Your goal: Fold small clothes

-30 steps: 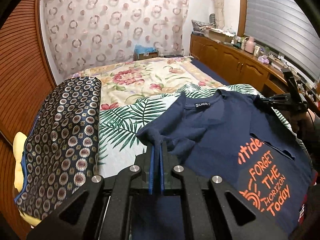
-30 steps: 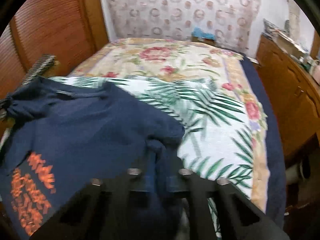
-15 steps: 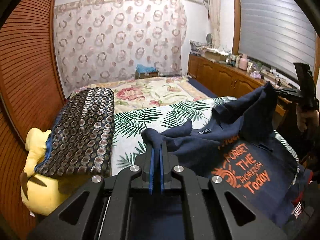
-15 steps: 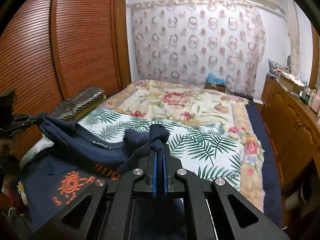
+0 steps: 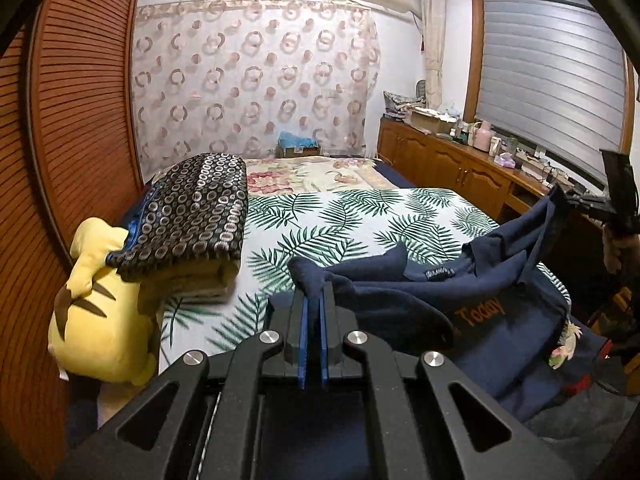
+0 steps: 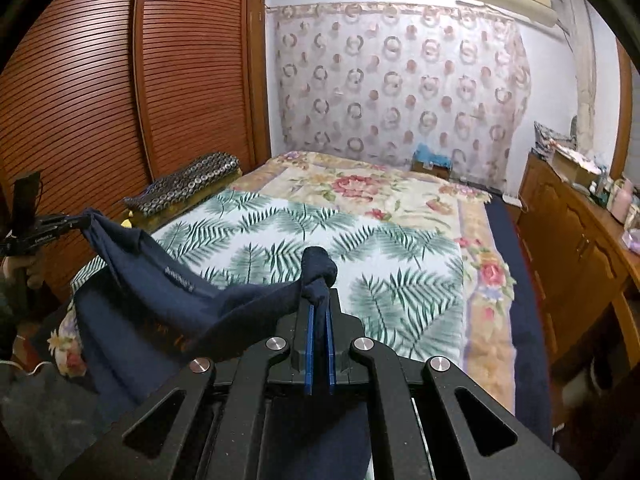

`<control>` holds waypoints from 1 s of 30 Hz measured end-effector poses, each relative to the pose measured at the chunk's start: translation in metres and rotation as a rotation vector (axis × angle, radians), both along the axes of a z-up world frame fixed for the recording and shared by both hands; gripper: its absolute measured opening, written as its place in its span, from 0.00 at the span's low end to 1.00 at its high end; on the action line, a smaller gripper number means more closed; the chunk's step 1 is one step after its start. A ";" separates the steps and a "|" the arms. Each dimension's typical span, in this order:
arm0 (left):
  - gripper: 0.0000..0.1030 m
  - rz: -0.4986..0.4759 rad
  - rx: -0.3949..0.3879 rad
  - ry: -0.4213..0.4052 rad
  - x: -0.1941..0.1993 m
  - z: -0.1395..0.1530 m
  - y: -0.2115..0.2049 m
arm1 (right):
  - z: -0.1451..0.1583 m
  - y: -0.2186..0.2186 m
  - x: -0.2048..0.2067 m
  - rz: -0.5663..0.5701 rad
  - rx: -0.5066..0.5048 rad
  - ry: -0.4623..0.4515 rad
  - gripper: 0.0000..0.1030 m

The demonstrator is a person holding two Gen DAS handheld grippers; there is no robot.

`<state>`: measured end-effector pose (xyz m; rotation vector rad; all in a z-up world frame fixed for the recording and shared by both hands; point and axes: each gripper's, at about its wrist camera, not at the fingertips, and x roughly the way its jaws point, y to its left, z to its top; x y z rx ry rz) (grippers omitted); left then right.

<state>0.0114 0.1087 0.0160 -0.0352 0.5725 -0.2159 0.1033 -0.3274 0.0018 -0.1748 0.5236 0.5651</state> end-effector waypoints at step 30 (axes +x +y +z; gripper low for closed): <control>0.75 0.001 0.049 0.083 0.019 -0.025 0.005 | 0.004 0.012 0.028 -0.138 -0.101 0.149 0.50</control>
